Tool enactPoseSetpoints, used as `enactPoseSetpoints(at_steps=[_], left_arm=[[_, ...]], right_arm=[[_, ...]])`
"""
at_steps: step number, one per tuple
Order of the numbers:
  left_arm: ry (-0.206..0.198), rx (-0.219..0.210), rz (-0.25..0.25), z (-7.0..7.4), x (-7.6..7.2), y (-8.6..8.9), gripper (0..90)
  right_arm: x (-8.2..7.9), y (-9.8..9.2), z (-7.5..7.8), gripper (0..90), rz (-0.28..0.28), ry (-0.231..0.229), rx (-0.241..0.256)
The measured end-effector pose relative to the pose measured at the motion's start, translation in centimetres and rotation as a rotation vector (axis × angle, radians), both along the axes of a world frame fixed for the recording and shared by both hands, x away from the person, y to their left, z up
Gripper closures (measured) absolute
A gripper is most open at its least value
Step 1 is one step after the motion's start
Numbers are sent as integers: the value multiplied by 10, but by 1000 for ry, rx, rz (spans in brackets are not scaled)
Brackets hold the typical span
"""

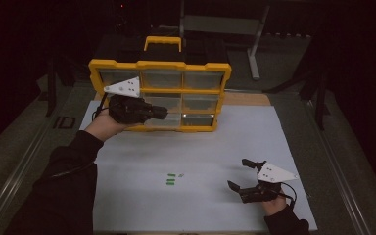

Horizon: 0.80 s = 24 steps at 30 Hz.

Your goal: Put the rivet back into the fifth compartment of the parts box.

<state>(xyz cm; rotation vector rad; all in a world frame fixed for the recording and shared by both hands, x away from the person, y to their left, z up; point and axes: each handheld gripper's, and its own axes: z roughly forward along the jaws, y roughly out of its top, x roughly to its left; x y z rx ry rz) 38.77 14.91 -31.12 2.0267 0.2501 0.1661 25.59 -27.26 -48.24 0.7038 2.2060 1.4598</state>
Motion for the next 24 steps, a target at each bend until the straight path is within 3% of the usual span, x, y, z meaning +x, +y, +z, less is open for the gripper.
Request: enactPoseSetpoints(at_steps=[8, 14, 24], left_arm=[[21, -26, 64, -2, 19, 6, 823], [65, -47, 120, -12, 33, 12, 823], [120, 12, 196, -29, 44, 9, 822]], right_arm=[[0, 0, 0, 94, 0, 1, 0], [1, 0, -1, 94, 2, 3, -7], [0, 1, -1, 94, 3, 3, -9]])
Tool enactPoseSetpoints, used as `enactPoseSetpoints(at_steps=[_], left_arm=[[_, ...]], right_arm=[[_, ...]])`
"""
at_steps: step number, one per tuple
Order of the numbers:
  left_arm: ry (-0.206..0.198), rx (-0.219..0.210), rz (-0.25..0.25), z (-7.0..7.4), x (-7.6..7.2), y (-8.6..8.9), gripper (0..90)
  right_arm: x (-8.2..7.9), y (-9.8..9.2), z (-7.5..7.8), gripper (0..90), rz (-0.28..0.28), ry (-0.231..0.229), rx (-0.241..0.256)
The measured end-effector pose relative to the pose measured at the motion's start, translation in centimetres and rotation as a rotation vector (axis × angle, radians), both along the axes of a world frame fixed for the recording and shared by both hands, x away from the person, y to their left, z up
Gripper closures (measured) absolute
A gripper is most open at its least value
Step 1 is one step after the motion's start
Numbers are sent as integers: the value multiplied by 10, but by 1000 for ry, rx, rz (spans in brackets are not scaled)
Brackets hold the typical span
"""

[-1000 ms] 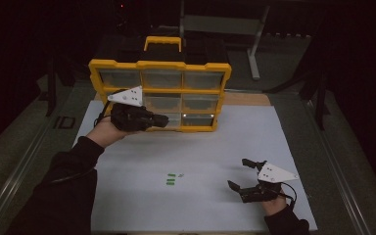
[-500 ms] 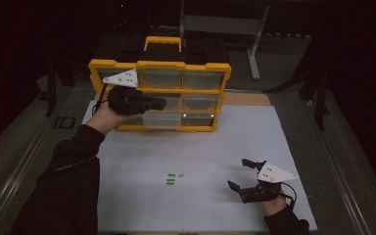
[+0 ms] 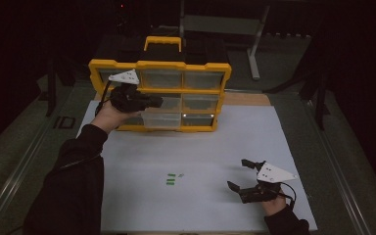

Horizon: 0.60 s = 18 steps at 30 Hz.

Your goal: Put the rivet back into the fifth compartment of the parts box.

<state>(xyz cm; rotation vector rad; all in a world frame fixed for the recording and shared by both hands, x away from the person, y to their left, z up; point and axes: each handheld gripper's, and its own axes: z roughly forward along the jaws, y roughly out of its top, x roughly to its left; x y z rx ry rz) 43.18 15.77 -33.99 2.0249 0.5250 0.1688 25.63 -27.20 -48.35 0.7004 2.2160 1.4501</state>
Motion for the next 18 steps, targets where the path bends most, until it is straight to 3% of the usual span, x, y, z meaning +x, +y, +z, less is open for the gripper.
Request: enactPoseSetpoints(at_steps=[9, 11, 14, 18], left_arm=[[63, 73, 54, -8, 8, -6, 820], [69, 78, 58, -10, 10, -6, 820], [73, 52, 51, -11, 9, -5, 798], [71, 59, 34, -8, 6, -7, 539]], right_arm=[[0, 0, 0, 94, 1, 4, 1], [0, 0, 0, 94, 0, 4, 2], [0, 0, -1, 94, 0, 6, 2], [1, 0, -1, 94, 0, 4, 3]])
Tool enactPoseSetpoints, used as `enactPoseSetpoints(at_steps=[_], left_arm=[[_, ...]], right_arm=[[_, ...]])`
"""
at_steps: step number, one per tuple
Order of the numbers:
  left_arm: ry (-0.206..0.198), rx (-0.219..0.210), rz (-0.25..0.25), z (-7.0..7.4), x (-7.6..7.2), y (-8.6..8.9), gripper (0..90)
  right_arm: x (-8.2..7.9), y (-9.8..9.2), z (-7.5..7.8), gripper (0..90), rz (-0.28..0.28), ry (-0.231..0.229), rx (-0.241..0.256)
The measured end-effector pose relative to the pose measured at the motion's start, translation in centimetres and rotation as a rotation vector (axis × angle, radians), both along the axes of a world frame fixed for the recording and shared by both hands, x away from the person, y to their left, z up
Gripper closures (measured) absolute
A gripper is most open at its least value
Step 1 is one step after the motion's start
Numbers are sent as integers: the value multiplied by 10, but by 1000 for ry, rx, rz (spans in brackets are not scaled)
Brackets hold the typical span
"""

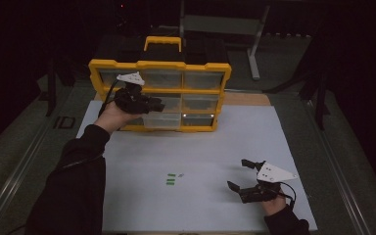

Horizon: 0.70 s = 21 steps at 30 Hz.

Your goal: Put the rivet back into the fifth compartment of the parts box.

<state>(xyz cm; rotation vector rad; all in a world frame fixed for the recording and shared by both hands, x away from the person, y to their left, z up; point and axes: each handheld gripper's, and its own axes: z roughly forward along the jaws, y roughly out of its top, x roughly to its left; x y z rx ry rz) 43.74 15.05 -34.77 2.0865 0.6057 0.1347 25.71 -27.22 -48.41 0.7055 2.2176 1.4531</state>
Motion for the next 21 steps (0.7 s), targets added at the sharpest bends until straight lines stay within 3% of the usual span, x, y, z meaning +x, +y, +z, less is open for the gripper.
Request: enactPoseSetpoints(at_steps=[6, 10, 16, 21], left_arm=[[-18, -9, -6, 6, -6, -2, 241], [-10, -1, -3, 8, -11, -5, 18], [-52, -17, -30, 11, -27, -8, 0], [-65, -44, -53, 15, -41, -10, 0]], right_arm=[[0, 1, 0, 94, 1, 4, -1], [0, 0, 0, 94, 0, 1, 0], [0, 0, 0, 94, -1, 1, -1], [-1, 0, 1, 94, -1, -2, -3]])
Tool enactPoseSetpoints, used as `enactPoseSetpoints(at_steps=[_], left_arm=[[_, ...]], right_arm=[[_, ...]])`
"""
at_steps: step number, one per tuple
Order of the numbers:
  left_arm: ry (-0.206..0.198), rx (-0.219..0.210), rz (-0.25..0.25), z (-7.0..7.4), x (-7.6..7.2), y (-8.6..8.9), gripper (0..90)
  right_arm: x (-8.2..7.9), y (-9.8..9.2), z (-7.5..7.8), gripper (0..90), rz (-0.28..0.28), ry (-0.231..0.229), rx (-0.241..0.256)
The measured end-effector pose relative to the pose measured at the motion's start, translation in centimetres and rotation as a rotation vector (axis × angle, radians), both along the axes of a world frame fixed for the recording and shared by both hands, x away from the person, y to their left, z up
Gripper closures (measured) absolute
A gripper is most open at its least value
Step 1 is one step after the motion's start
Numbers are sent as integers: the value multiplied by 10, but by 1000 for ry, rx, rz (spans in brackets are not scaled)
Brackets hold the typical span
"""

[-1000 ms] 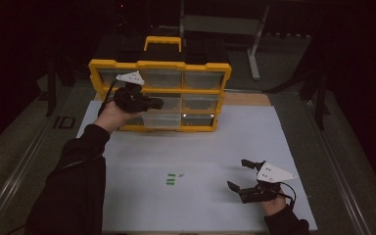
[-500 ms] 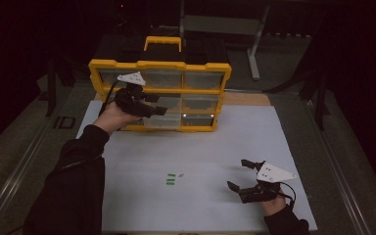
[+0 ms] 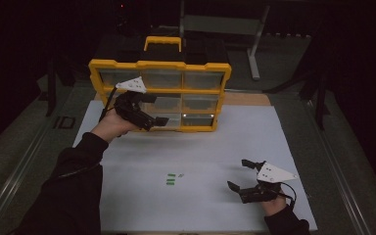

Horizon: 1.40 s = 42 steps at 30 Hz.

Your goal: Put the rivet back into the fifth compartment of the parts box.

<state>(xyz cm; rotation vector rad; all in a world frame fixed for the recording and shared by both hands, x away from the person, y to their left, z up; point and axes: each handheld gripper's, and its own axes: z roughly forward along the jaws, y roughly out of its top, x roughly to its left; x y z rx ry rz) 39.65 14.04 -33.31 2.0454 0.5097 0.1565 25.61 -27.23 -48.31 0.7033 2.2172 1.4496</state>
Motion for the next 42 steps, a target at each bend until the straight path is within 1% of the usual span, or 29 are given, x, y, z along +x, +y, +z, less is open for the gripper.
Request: enactPoseSetpoints(at_steps=[1, 5, 6, 8, 9, 10, 11, 12, 13, 14, 15, 17, 18, 19, 22, 23, 25, 27, 28, 29, 31, 33, 34, 35, 36, 39, 42], left_arm=[[2, -9, -13, 0, -3, 0, 0], [-11, -9, -31, 1, -17, -3, 0], [-11, -13, -44, 1, -20, -4, 0], [-17, -12, -49, 1, -26, -6, 0], [-12, -16, -68, 1, -29, -7, 0], [-17, -14, -66, 0, -32, -9, 0], [-16, -15, -77, -1, -34, -10, 0], [-16, -15, -90, -2, -37, -11, 0], [-24, -18, -90, -3, -39, -12, 0], [-20, -24, -109, -4, -42, -13, 0], [-25, -24, -107, -6, -45, -14, 0], [-17, -32, -119, -10, -49, -16, 0], [-24, -28, -116, -12, -51, -17, 0], [-17, -27, -129, -14, -53, -18, 0], [-15, -25, -134, -18, -56, -21, 0], [-6, -25, -144, -23, -60, -24, 0], [9, -26, -158, -26, -61, -25, 0], [16, -15, -151, -33, -63, -28, 0], [16, -15, -151, -33, -63, -28, 0], [22, -9, -157, -41, -65, -30, 0], [14, 4, -165, -49, -67, -33, 0], [21, 10, -174, -57, -68, -36, 0], [21, 10, -174, -57, -68, -36, 0], [30, 22, -177, -66, -69, -40, 0], [33, 22, -178, -68, -69, -40, 0], [43, 31, -180, -81, -69, -45, 0], [52, 43, -182, -95, -69, -49, 25]], right_arm=[[0, 0, 0, 94, 0, 1, 0], [0, 0, 0, 94, 0, 0, 0], [0, 0, 0, 94, 0, 1, 0], [0, 0, 0, 94, 2, -3, -1], [0, 0, 0, 94, 2, -2, -1], [0, 0, 0, 94, 1, -2, 0], [0, 0, 0, 94, 1, -2, 0], [0, 0, 1, 94, 1, -3, 0], [-1, 0, 1, 94, 2, -3, -1], [-1, 0, 1, 94, 2, -3, 0], [0, 0, 1, 94, 1, -3, 0], [-1, 0, 1, 94, -1, -3, 1], [-1, 0, 1, 94, -1, -5, 1], [-1, 0, 1, 94, -1, -2, 0], [-1, 0, 1, 94, -1, -1, 2], [-1, 0, 1, 94, 0, -1, 1], [-1, 0, 1, 94, 0, -2, 0], [-1, 0, 1, 94, 1, -4, -1], [-1, 0, 1, 94, 1, -4, -1], [-1, 0, 1, 94, 1, -4, 0], [-1, 0, 1, 94, 0, -3, 0], [-1, 0, 1, 94, 1, -2, 0], [-1, 0, 1, 94, 1, -2, 0], [-1, 0, 1, 94, 1, -1, 0], [-1, 0, 1, 94, 1, -5, 0], [-1, 0, 1, 94, -1, -6, 1], [-1, 0, 1, 94, -1, -2, 4]])
